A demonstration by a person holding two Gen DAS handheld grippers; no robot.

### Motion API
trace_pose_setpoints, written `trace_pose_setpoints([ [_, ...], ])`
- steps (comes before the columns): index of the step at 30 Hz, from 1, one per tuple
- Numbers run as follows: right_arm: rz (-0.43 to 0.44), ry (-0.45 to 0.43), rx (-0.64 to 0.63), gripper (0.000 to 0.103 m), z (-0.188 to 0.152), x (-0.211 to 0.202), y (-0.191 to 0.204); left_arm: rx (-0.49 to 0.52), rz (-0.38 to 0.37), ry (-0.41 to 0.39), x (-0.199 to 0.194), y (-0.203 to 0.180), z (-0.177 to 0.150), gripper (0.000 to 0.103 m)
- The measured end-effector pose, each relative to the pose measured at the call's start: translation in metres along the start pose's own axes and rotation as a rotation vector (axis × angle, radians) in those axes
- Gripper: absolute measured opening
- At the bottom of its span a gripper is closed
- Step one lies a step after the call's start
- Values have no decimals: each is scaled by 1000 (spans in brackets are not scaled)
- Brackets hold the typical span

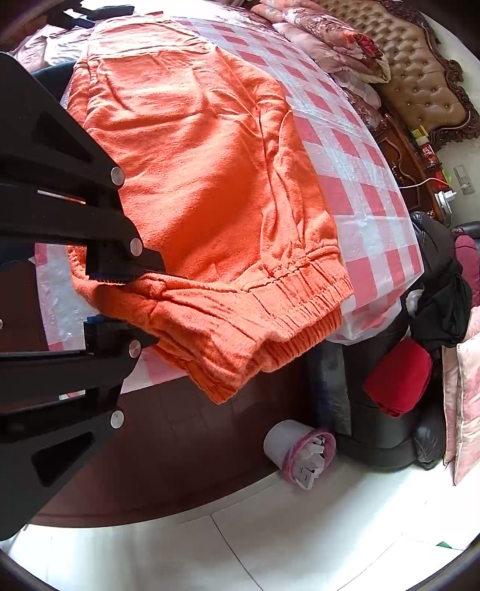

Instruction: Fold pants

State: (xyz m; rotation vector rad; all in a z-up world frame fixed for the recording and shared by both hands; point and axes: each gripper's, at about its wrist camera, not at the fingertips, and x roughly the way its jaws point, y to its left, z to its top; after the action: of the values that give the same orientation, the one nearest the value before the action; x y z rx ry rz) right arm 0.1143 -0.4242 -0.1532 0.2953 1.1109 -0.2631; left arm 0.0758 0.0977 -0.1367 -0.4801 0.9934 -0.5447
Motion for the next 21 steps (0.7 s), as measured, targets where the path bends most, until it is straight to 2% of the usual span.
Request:
trace_pose_setpoints([
  [1,5,-4,2,13,-1,-1,-1,66,-27,31,15,-18,-2,26],
  [2,13,-5,11,13,-3,-1,-4,107,-44,53,28,-31,-4,26],
  [4,41,-3,42,13,-3,-3,-11,249,38,71,50,-57,-9,25],
  [5,66,-2,61,13,-3,-5,-14,395,109,53,59,-75,-17,25],
  [6,109,-5,86,13,-2,-10,-18,497,176,48,67,-85,-22,25],
  [9,191,-7,113,13,1,-21,-26,683,274,56,85,-98,-42,27],
  [14,184,0,89,13,2,-18,-25,878,435,55,105,-103,-60,27],
  [21,159,30,98,13,-2,3,-30,943,516,50,116,-112,-55,24],
])
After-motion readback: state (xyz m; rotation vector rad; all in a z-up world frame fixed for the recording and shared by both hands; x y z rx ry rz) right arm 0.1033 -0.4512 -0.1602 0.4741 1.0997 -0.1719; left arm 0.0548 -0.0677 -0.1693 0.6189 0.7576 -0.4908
